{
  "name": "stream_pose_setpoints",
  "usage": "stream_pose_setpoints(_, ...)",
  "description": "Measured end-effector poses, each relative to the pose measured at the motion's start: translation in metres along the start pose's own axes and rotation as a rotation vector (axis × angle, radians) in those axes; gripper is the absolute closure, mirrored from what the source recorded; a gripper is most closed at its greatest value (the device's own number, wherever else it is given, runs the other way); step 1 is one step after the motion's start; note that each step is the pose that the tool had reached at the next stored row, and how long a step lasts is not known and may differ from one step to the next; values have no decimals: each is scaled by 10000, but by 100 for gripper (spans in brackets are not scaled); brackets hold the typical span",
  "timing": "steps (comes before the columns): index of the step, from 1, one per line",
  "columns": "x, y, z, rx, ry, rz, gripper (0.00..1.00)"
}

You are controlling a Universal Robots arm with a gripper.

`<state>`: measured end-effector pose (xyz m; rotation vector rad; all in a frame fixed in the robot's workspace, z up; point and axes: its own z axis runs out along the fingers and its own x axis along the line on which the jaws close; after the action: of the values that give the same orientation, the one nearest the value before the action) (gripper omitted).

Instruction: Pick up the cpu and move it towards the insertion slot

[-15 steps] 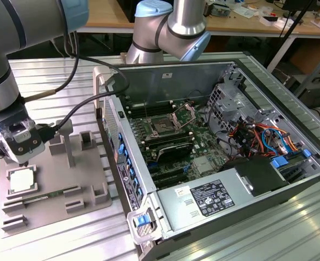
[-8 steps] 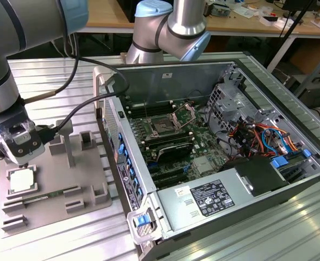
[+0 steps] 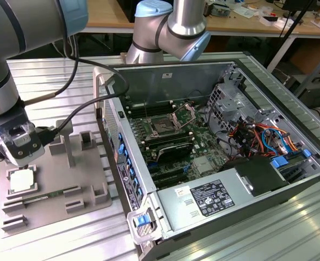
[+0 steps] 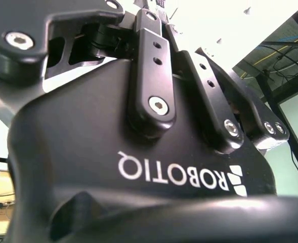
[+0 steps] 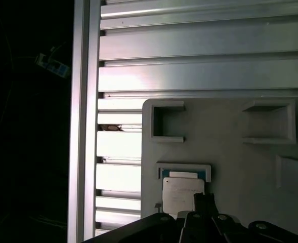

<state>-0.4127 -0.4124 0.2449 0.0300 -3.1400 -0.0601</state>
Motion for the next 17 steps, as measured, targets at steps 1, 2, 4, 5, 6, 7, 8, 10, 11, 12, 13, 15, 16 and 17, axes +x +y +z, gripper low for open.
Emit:
stream_pose_setpoints(1,1,-1,2,0,-1,1,89)
stream_pose_setpoints(2,1,-4,3,0,0,0,89)
stream_pose_setpoints(4,3,-8,8,0,0,0,89)
stream_pose_setpoints(5,3,-9,10,0,0,0,89)
stream_pose_setpoints(6,4,-12,12,0,0,0,89)
stream_pose_setpoints(7,4,-13,14,0,-1,0,89)
stream_pose_setpoints(8,5,-15,16,0,0,0,89)
stream_pose_setpoints(10,6,-18,18,0,0,0,89)
stream_pose_setpoints(11,6,-20,22,0,0,0,89)
stream_pose_setpoints(12,7,-22,24,0,0,1,89)
stream_pose_setpoints(13,7,-23,25,0,0,0,89)
stream_pose_setpoints(15,8,-26,29,0,-1,0,89)
stream_pose_setpoints(16,8,-27,30,0,-1,0,89)
stream_pose_setpoints(17,9,-29,32,0,0,0,89)
